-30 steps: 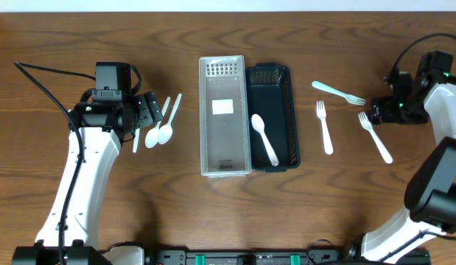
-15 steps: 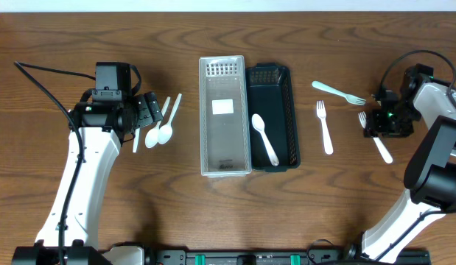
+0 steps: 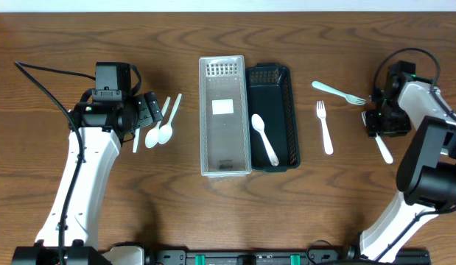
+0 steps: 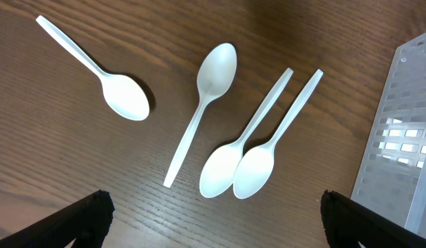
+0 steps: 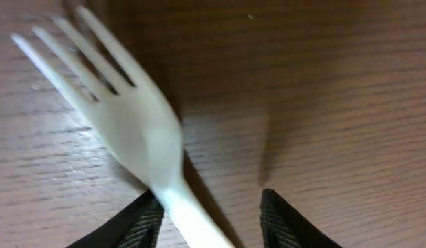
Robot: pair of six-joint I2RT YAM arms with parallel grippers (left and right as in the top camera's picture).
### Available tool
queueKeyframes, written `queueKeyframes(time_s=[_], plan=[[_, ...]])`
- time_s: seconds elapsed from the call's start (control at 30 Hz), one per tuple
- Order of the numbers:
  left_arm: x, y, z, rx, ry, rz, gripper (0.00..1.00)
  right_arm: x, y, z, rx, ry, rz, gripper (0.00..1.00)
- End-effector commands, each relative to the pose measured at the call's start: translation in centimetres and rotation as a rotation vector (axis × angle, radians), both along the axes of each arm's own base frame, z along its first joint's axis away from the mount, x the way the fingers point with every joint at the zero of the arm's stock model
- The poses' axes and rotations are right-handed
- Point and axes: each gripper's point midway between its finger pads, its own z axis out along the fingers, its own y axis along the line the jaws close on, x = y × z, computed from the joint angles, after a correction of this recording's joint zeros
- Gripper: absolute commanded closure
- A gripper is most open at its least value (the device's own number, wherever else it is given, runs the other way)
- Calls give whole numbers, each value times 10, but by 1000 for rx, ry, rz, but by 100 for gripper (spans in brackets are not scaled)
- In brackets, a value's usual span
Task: Pack container
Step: 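Move the right gripper to the right fork and grasp it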
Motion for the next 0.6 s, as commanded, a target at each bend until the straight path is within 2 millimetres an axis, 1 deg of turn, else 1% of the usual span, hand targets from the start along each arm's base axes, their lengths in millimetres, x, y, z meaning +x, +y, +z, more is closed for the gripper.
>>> queueKeyframes(time_s=[0.0, 0.17, 0.3, 0.5, 0.57], plan=[[3, 2, 4, 3, -8, 1, 2, -10, 25, -21, 69, 35, 10, 53], [3, 2, 4, 3, -8, 1, 2, -8, 48, -26, 200, 10, 5, 55], [3, 2, 4, 3, -8, 1, 2, -9, 60, -29, 267, 1, 0, 64], [3, 2, 4, 3, -8, 1, 2, -16, 63, -30, 280, 25, -5, 75], [3, 2, 4, 3, -8, 1, 2, -17, 63, -30, 276, 25, -27, 81]])
